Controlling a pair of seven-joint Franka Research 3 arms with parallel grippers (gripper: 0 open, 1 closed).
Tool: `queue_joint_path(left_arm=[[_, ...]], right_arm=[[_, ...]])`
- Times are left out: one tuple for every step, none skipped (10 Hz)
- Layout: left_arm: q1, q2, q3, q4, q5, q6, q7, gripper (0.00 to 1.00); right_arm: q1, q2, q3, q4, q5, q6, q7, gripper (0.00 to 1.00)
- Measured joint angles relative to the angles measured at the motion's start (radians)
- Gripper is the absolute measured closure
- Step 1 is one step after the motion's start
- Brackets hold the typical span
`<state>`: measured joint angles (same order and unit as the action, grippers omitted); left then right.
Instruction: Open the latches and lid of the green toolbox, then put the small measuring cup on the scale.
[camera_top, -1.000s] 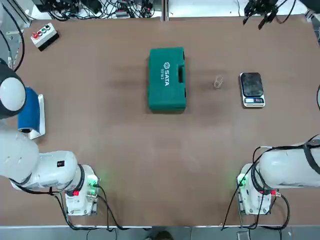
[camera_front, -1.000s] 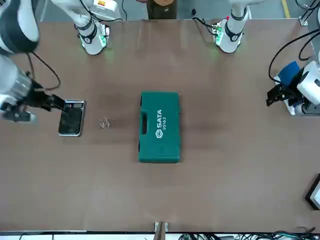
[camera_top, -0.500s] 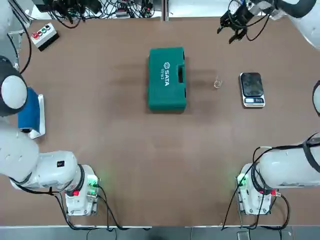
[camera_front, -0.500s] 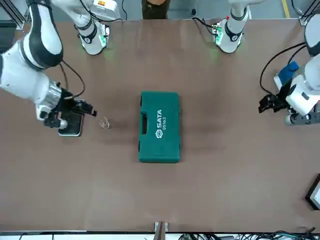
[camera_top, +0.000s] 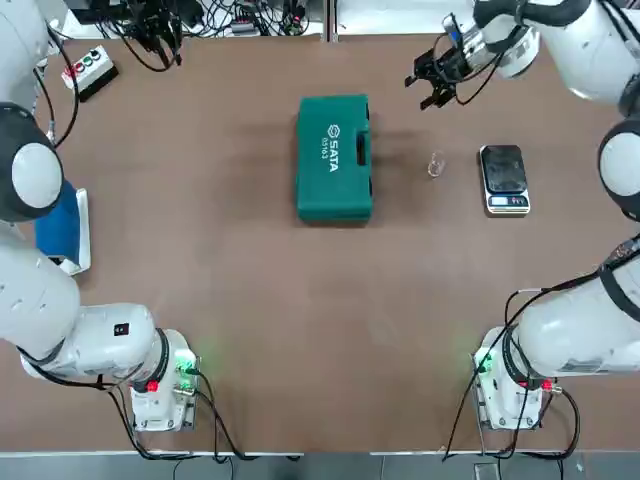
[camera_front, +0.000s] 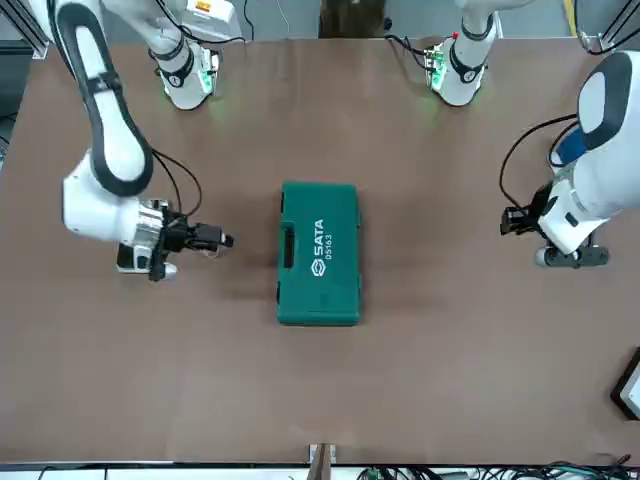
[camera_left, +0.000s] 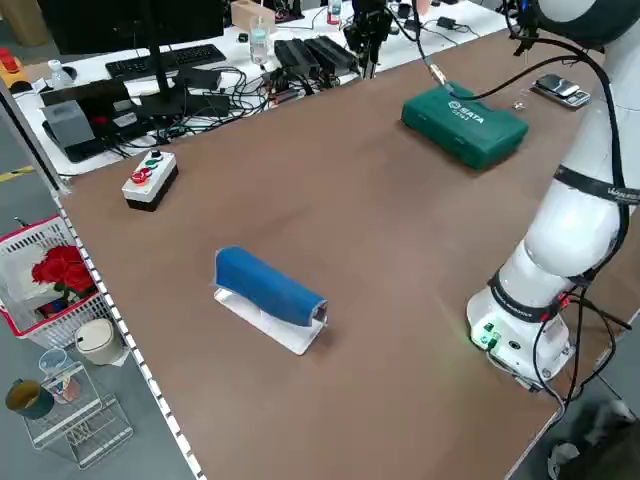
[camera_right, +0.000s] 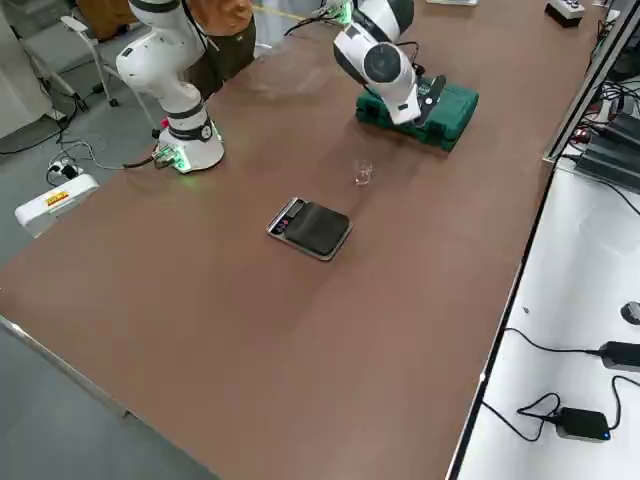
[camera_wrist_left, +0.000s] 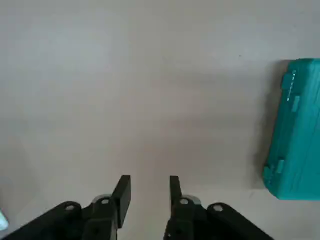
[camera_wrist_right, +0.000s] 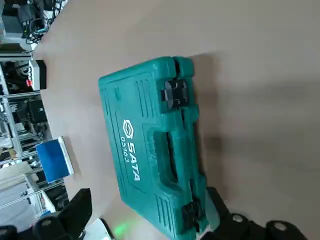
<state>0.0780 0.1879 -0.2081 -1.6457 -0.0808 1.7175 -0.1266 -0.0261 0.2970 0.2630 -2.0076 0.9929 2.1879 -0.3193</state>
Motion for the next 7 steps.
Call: queue_joint_path(left_arm=[[0.000,0.001,-0.003,-0.024,-0.015,0.018,0.000,0.84],[-0.001,0.004,-0.010,-0.046,-0.028,0.029,0.001,0.88],[-0.003,0.008,-0.020,-0.071,-0.035,0.040,0.000,0.93],[-0.007,0.012,-0.033,-0.101,-0.036,0.056,-0.001,0.99],[-0.012,0.014,-0.040,-0.127,-0.036,0.078,0.003,0.99],[-0.013,0.018,-0.042,-0.144,-0.036,0.102,0.040,0.97],[-0.013,0.029,-0.043,-0.153,-0.036,0.120,0.085,0.96]], right_arm=[[0.005,0.024,0.035,-0.011,0.030,0.052,-0.031,0.00],[0.013,0.048,0.056,-0.020,0.082,0.083,-0.083,0.00],[0.019,0.081,0.060,-0.027,0.165,0.091,-0.182,0.00],[0.022,0.125,0.060,-0.030,0.256,0.093,-0.301,0.00],[0.022,0.171,0.060,-0.030,0.316,0.093,-0.386,0.00],[0.024,0.205,0.061,-0.027,0.346,0.093,-0.427,0.00],[0.026,0.224,0.065,-0.026,0.364,0.093,-0.455,0.00]])
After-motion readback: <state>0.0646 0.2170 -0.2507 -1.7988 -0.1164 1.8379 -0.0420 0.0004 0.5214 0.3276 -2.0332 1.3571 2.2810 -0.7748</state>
